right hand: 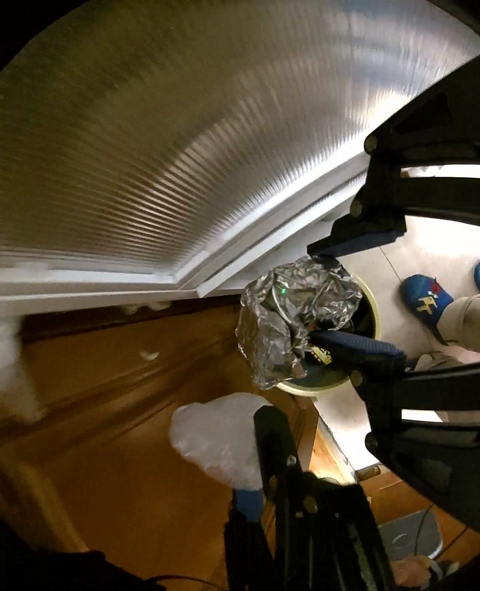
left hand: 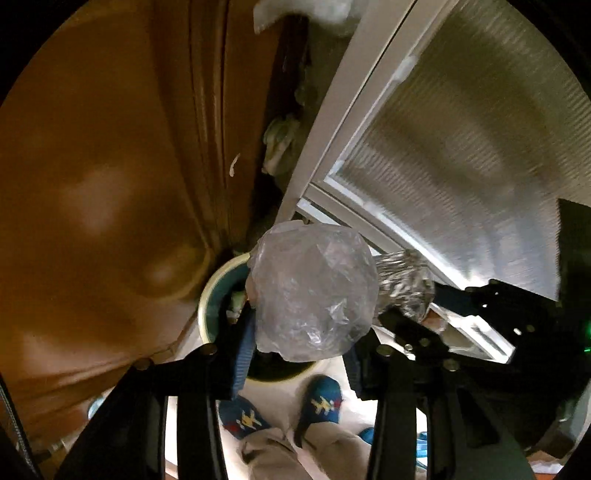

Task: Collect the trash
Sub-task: 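Carry the foil ball and plastic bag down over the floor bin, then open both grippers to drop the foil ball and bag into the bin, then raise both tools back toward the counter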

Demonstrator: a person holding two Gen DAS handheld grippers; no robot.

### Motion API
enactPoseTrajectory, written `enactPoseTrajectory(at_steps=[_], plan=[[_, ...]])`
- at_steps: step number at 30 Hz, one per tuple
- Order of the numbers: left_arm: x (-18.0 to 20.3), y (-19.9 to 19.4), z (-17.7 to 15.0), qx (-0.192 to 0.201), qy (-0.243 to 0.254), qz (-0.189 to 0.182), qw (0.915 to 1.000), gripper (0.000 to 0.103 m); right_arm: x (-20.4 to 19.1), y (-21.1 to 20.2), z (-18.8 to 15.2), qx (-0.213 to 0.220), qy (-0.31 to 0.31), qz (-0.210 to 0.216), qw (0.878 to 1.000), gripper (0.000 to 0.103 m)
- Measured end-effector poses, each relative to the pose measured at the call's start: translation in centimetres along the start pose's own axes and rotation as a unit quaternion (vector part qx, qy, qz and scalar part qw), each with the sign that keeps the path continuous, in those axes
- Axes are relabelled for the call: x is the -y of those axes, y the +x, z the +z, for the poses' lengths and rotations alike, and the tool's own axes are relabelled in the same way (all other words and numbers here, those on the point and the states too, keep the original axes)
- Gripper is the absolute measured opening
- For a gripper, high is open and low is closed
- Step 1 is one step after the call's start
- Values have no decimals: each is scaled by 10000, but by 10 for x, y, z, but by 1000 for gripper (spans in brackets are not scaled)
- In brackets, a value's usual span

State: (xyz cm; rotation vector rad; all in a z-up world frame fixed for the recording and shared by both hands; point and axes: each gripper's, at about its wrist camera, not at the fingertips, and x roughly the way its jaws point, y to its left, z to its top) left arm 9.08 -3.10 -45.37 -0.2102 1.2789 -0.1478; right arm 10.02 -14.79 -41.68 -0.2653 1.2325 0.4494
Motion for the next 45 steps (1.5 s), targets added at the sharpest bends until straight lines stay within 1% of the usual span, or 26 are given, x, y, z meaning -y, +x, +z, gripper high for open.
enactPoseTrajectory(at_steps=[2,4,6,8,9,10,12,16,18,22,27,29,35,39,41,42,45], plan=[[-4,8,2,-32,24,32,10000,45,1,19,2,-90,21,34,10000,41],[-7,13,2,-88,20,96,9999,54,2,35,6,-208,41,63,9998,41],[-12,17,2,-157,17,109,9998,71,1,50,4,-324,56,140,9994,41],[-16,18,0,-213,28,92,9997,80,2,57,5,-377,82,228,9990,41],[-17,18,-1,-226,45,104,9997,81,0,58,4,-395,79,277,9988,41],[-18,16,-2,-231,67,150,9996,81,-1,58,4,-399,67,276,9988,42],[-19,15,-5,-264,92,222,9994,82,-9,56,3,-361,13,209,9991,47],[-20,5,-9,-300,68,243,9992,82,-14,46,3,-350,-66,142,9993,49],[-17,-9,-10,-263,69,256,9993,83,-13,38,4,-337,-118,99,9993,49],[-10,-36,-10,-142,84,282,9995,84,-17,0,5,-238,-193,81,9995,49],[3,-83,-10,109,108,264,9995,84,-11,-45,10,-85,-193,80,9997,49],[7,-108,-12,227,96,269,9993,84,-11,-63,10,-26,-220,105,9997,49],[21,-157,-13,440,31,226,9988,84,-17,-116,12,124,-360,187,9991,49],[33,-201,-13,631,74,164,9978,84,-18,-155,15,297,-468,253,9981,49],[40,-224,-11,791,137,219,9965,84,-16,-173,16,405,-500,286,9975,49],[42,-229,-9,849,157,250,9960,84,-15,-187,18,492,-521,327,9969,49],[51,-261,-1,1037,105,325,9940,84,-14,-215,21,715,-564,346,9952,49]])
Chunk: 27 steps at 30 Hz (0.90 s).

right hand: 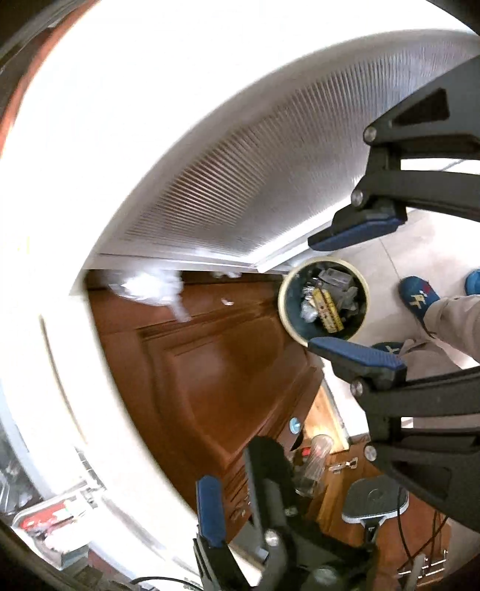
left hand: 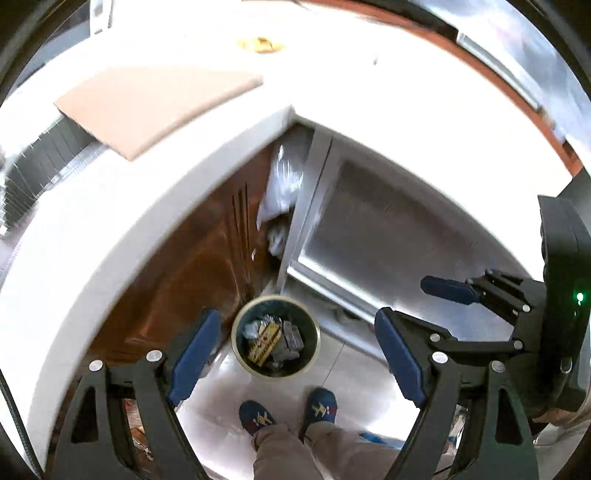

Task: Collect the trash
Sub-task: 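Raise both tools back toward the counter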

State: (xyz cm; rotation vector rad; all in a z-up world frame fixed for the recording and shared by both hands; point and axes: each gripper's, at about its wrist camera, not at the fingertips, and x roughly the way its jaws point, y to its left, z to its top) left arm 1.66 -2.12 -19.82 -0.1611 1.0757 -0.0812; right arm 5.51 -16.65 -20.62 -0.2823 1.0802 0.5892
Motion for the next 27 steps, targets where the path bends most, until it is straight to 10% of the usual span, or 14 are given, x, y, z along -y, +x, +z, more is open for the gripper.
enactPoseTrajectory(at_steps=[14,27], plan=[[24,-96,84,874,-230,119,9958,84,21,-120,59,1410,12,-36,9900,49],[15,-104,197,1104,-400,167,9929,84,82,-148,158,1748,165,-433,9835,49]])
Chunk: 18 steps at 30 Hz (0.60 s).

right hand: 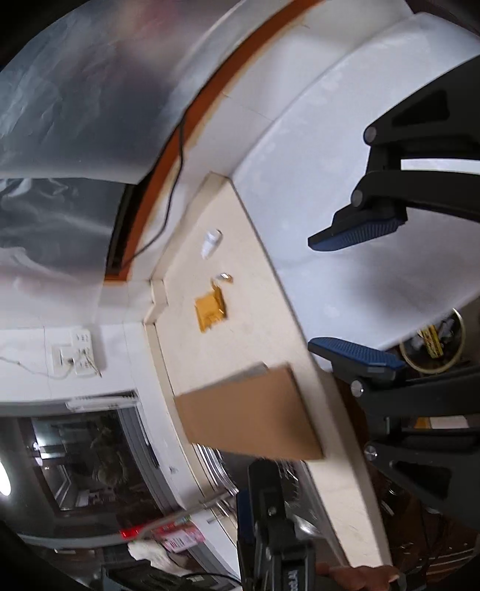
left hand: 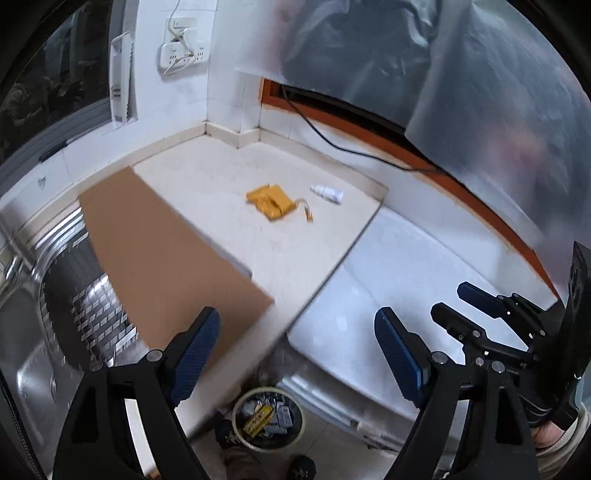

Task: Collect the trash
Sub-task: 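Raise both tools back toward the counter, then grasp the orange wrapper with the left gripper while the right grasps the dropper bottle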

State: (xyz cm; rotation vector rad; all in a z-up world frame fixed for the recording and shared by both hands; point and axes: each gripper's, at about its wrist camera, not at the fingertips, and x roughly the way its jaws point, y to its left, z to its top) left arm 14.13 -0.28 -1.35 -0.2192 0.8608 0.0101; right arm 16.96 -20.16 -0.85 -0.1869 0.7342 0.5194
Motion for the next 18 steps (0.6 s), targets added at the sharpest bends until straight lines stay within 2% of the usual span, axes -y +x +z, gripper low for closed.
enactPoseTrajectory(at_steps=[5,11,18], plan=[[-5,44,47,-98,94,15,9999,84,18,31,37,-55,77,-69,9999,49],[-21,131,101,-547,-118,-96,9984,84,37,98,81,-383,60,-118,9992,49],[-48,225,134,-1071,-565,33,9926,84,66,191,118,-732,328,-209,9966,49]])
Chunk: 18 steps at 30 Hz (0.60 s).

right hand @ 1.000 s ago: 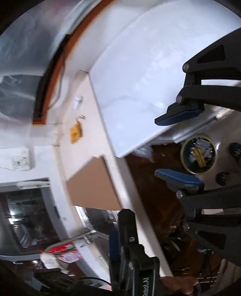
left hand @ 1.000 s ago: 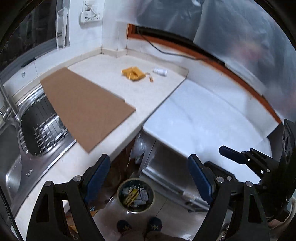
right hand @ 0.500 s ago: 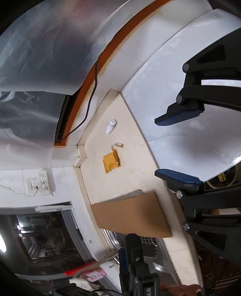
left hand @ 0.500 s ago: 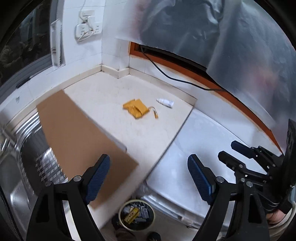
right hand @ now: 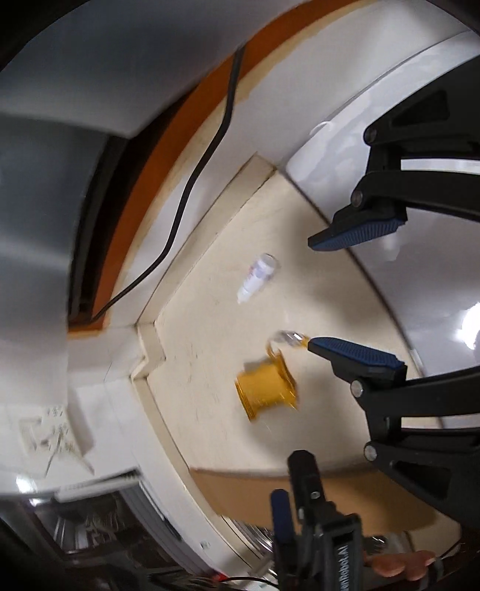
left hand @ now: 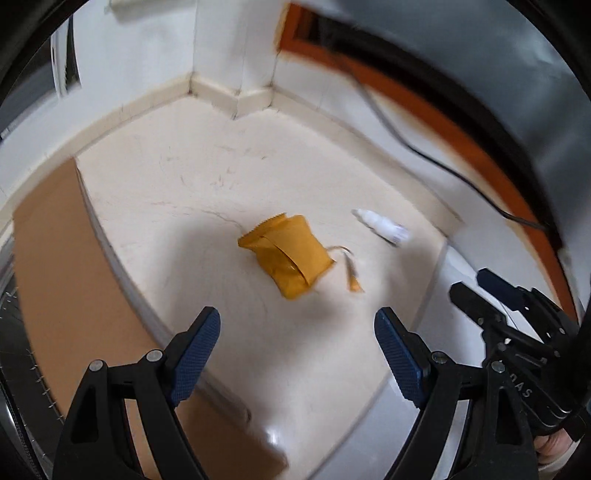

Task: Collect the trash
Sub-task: 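Grasp the orange wrapper with the left gripper while the right grasps the dropper bottle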

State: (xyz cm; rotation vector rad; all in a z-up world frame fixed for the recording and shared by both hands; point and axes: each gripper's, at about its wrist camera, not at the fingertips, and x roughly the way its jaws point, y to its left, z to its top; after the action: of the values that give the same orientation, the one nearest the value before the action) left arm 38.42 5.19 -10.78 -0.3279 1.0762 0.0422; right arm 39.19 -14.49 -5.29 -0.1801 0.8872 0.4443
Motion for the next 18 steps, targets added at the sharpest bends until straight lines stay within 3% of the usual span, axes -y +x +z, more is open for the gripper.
enactPoseTrajectory(at_steps=[8,13,16,18], plan=[[-20,69,32,-429,-673,-128,9967,80,10,67,30,-326,-50,-140,9994,49],[-17,86,41,-457,-642,-93,9968,80,12,91,43,-388,-173,-110,9990,49],[-15,91,45,-510,-570,-67,9971,74,12,107,49,-550,-312,-79,9980,49],[-12,94,48,-514,-502,-47,9974,71,11,118,50,-672,-420,-25,9969,43]])
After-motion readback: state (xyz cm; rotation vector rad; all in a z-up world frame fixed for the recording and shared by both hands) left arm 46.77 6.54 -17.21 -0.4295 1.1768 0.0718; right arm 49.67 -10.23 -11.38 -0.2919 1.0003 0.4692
